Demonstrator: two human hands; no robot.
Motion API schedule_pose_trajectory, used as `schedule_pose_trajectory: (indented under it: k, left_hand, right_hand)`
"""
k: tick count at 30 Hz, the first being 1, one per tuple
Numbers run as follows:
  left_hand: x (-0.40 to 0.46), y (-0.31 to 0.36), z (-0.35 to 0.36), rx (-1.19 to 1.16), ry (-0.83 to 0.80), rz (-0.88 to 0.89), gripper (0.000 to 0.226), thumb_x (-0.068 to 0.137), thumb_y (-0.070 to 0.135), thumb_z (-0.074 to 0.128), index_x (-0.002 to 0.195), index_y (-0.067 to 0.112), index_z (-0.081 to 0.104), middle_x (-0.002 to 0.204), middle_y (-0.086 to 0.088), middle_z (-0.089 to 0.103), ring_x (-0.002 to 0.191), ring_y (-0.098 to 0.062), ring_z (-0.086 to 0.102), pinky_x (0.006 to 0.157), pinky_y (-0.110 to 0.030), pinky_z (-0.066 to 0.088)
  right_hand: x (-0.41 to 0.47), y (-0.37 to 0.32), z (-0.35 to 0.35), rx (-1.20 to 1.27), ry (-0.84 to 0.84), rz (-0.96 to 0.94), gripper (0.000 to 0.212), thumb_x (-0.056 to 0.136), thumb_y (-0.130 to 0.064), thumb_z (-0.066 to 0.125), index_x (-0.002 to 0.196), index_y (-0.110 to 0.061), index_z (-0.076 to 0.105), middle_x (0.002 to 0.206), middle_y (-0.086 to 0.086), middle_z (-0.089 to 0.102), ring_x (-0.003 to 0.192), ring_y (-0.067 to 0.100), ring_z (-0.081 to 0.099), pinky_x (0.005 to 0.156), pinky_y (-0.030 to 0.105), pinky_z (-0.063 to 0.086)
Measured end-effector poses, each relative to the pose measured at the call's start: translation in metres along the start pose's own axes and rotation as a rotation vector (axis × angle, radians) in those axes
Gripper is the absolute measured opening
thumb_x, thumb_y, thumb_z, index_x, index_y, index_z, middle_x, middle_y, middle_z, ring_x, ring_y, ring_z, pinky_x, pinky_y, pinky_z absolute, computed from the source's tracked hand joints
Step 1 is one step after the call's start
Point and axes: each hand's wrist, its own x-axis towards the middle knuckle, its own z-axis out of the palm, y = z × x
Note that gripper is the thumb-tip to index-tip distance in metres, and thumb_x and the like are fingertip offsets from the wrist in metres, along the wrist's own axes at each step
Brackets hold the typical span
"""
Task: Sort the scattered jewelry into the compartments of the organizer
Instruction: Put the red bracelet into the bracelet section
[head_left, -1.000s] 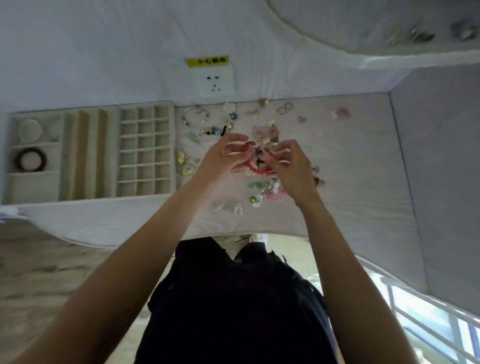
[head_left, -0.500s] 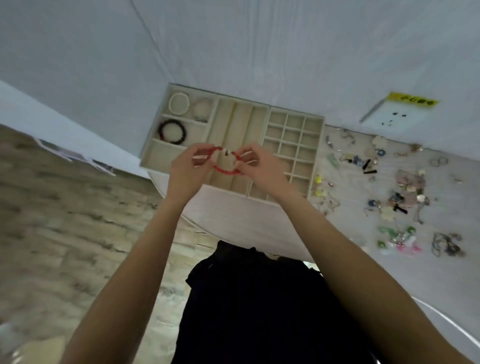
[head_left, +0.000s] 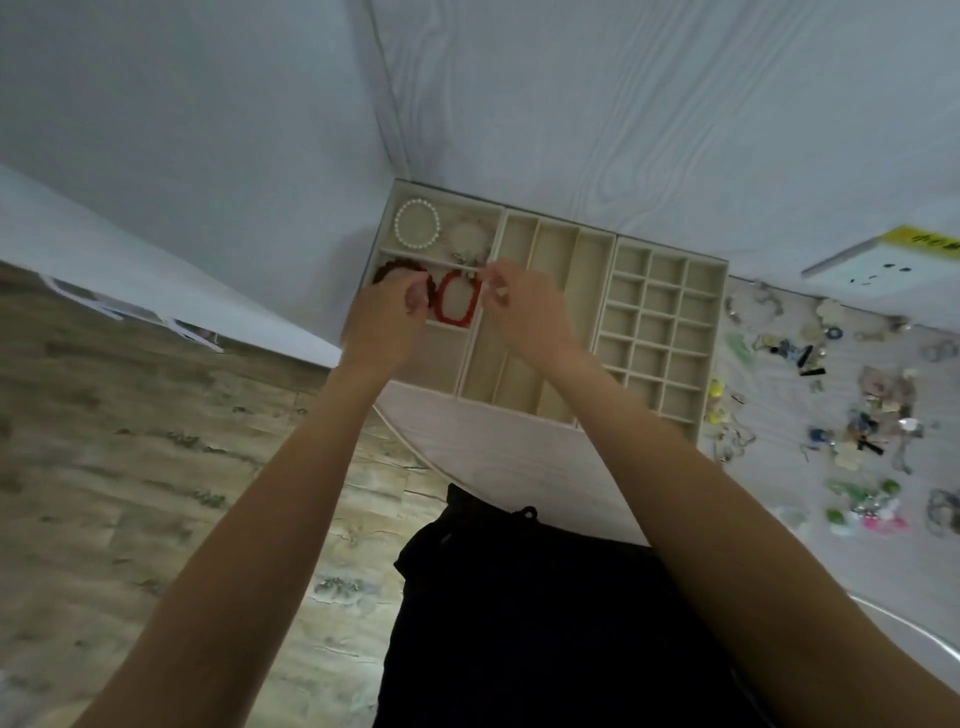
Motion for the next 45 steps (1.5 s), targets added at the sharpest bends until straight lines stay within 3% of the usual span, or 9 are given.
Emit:
schedule_pose_trajectory:
  k: [4, 8, 12, 17, 22, 32, 36, 42, 45]
  left_hand:
    - [0.001, -0.014, 0.002, 0.140, -0.003, 0.276, 0.029, 0.086, 0.007, 0.051, 0.112, 0.008, 0.065, 0.115, -0.009, 0.064, 0.104, -0.031, 0.056, 0.085, -0.035, 0.043]
    - [0.002, -0.025, 0.002, 0.322, -0.037, 0.355, 0.027, 0.085, 0.013, 0.056, 0.110, 0.011, 0.067, 0.112, -0.008, 0.066, 0.105, -0.032, 0.056, 0.081, -0.041, 0.044]
    - [0.002, -0.025, -0.001, 0.351, -0.018, 0.357, 0.028, 0.087, 0.016, 0.053, 0.112, 0.012, 0.065, 0.118, -0.005, 0.063, 0.110, -0.029, 0.054, 0.085, -0.040, 0.040]
    - [0.002, -0.022, 0.006, 0.440, -0.075, 0.584, 0.036, 0.090, 0.027, 0.042, 0.110, 0.013, 0.068, 0.114, -0.001, 0.067, 0.113, -0.026, 0.055, 0.092, -0.040, 0.037]
    - [0.003, -0.028, 0.002, 0.474, -0.076, 0.581, 0.032, 0.087, 0.024, 0.046, 0.107, 0.015, 0.069, 0.111, 0.001, 0.068, 0.108, -0.026, 0.057, 0.088, -0.039, 0.041]
    - [-0.001, -0.025, 0.000, 0.438, -0.085, 0.557, 0.038, 0.084, 0.026, 0.042, 0.106, 0.012, 0.069, 0.112, -0.002, 0.067, 0.105, -0.029, 0.058, 0.084, -0.041, 0.045]
    - [-0.002, -0.025, 0.001, 0.427, -0.117, 0.526, 0.042, 0.084, 0.027, 0.038, 0.110, 0.011, 0.067, 0.119, -0.002, 0.065, 0.110, -0.028, 0.056, 0.087, -0.042, 0.043]
    - [-0.001, -0.023, 0.000, 0.431, -0.128, 0.503, 0.043, 0.083, 0.028, 0.037, 0.109, 0.012, 0.068, 0.119, -0.001, 0.065, 0.111, -0.028, 0.055, 0.087, -0.042, 0.041]
    - [-0.004, -0.020, 0.001, 0.416, -0.127, 0.506, 0.043, 0.083, 0.027, 0.036, 0.107, 0.011, 0.068, 0.118, -0.003, 0.065, 0.111, -0.028, 0.055, 0.086, -0.041, 0.042]
  right_hand:
    - [0.000, 0.004, 0.005, -0.324, 0.000, -0.295, 0.026, 0.083, -0.006, 0.051, 0.103, -0.005, 0.067, 0.105, 0.015, 0.065, 0.095, 0.035, 0.059, 0.083, 0.039, 0.046]
    - [0.000, 0.007, 0.020, -0.670, -0.014, -0.420, 0.028, 0.077, -0.022, 0.047, 0.085, -0.014, 0.073, 0.102, 0.005, 0.069, 0.104, 0.030, 0.059, 0.084, 0.035, 0.046]
    - [-0.004, 0.011, 0.028, -0.694, -0.134, -0.392, 0.027, 0.084, -0.027, 0.052, 0.097, -0.013, 0.072, 0.121, 0.008, 0.062, 0.127, 0.033, 0.043, 0.099, 0.045, 0.035]
    - [-0.007, 0.012, 0.024, -0.688, -0.097, -0.468, 0.026, 0.077, -0.027, 0.055, 0.090, -0.016, 0.073, 0.108, 0.004, 0.068, 0.115, 0.030, 0.056, 0.090, 0.045, 0.045]
    - [-0.005, 0.014, 0.021, -0.768, -0.054, -0.461, 0.039, 0.082, -0.035, 0.035, 0.083, -0.020, 0.072, 0.099, -0.001, 0.069, 0.107, 0.027, 0.059, 0.091, 0.039, 0.038]
    - [0.004, 0.013, 0.027, -0.820, 0.043, -0.464, 0.026, 0.079, -0.036, 0.060, 0.092, -0.016, 0.071, 0.107, -0.001, 0.068, 0.112, 0.025, 0.057, 0.090, 0.037, 0.045]
    - [0.003, 0.013, 0.028, -0.837, 0.047, -0.472, 0.039, 0.081, -0.039, 0.042, 0.090, -0.016, 0.072, 0.107, -0.001, 0.068, 0.112, 0.026, 0.057, 0.091, 0.039, 0.045]
    - [0.001, 0.018, 0.026, -0.873, 0.089, -0.490, 0.024, 0.079, -0.036, 0.066, 0.088, -0.015, 0.074, 0.107, -0.001, 0.069, 0.116, 0.026, 0.056, 0.095, 0.044, 0.024]
    - [-0.002, 0.018, 0.025, -0.864, 0.090, -0.469, 0.025, 0.078, -0.038, 0.066, 0.089, -0.017, 0.074, 0.108, -0.003, 0.069, 0.117, 0.024, 0.056, 0.099, 0.043, 0.037]
